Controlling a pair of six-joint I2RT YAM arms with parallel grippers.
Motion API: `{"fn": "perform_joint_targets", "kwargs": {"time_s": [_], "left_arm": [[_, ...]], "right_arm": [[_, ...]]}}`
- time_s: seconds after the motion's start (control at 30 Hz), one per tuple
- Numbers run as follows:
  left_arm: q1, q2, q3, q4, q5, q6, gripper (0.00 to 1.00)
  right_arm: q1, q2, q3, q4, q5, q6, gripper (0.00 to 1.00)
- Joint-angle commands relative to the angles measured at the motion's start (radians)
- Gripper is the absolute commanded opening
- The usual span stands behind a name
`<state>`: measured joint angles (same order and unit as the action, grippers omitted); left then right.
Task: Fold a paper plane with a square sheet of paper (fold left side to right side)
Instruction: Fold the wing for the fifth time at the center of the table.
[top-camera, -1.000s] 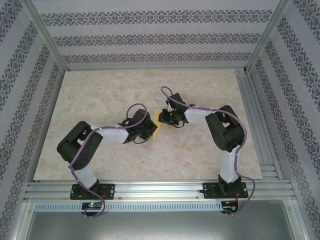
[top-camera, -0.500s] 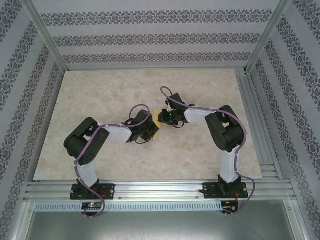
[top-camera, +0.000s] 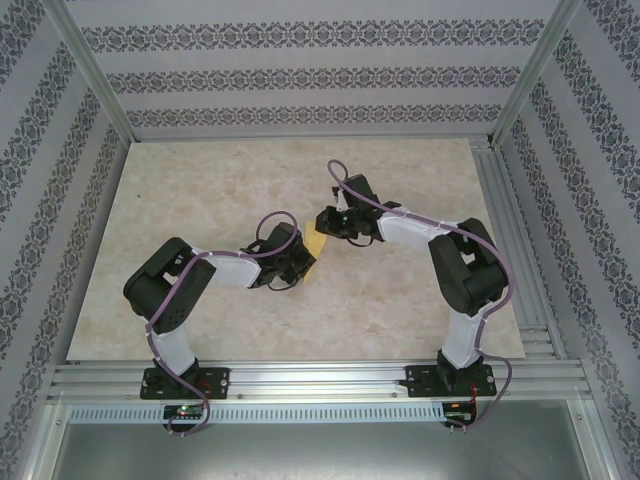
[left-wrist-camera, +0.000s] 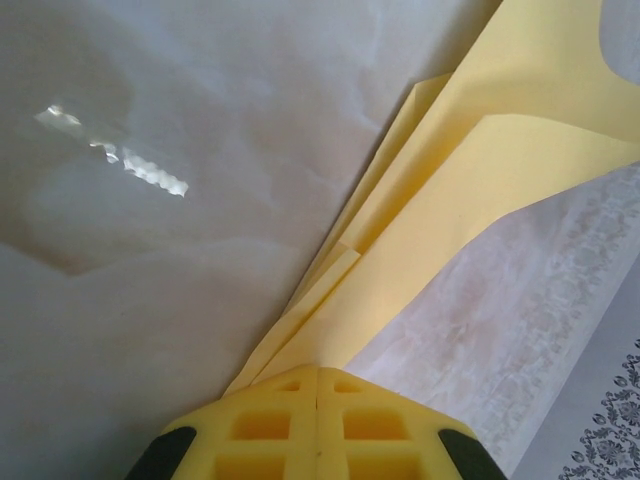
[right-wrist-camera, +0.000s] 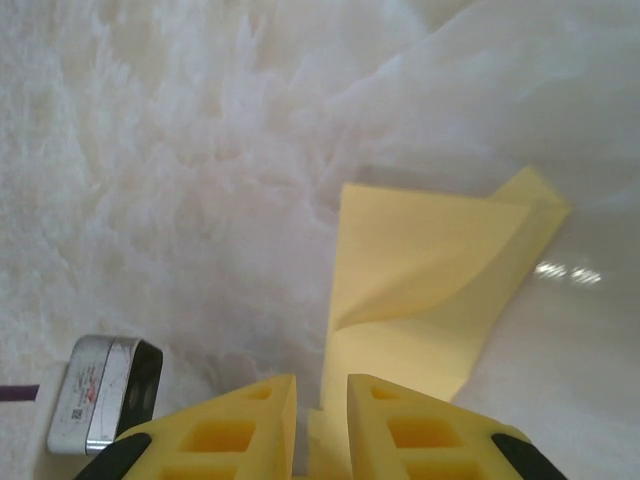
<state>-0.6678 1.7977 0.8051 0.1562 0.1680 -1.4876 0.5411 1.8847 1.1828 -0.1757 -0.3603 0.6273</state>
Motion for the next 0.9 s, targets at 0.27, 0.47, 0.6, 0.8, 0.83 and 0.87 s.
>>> {"fn": "perform_joint_targets", "kwargs": {"time_s": [0.27, 0.47, 0.6, 0.8, 0.83, 0.87], "left_arm": [[0.003, 0.034, -0.008, -0.130, -0.012, 0.030, 0.00], [0.001, 0.038, -0.012, -0.133, -0.007, 0.028, 0.00], [-0.005, 0.045, -0.011, -0.142, 0.000, 0.030, 0.00], [-0.013, 0.060, -0.023, -0.152, 0.006, 0.026, 0.00], [-0.013, 0.061, -0.025, -0.151, 0.007, 0.026, 0.00], [-0.015, 0.062, -0.027, -0.150, 0.007, 0.024, 0.00]], "right_arm": [[0.007, 0.119, 0.068, -0.022, 0.028, -0.065, 0.21], [-0.024, 0.177, 0.094, -0.032, 0.039, -0.106, 0.21], [-0.040, 0.208, 0.116, -0.048, 0.050, -0.127, 0.21], [-0.070, 0.212, 0.133, -0.048, 0.064, -0.143, 0.21], [-0.075, 0.217, 0.139, -0.052, 0.064, -0.146, 0.21], [-0.079, 0.219, 0.144, -0.055, 0.065, -0.150, 0.21]]}}
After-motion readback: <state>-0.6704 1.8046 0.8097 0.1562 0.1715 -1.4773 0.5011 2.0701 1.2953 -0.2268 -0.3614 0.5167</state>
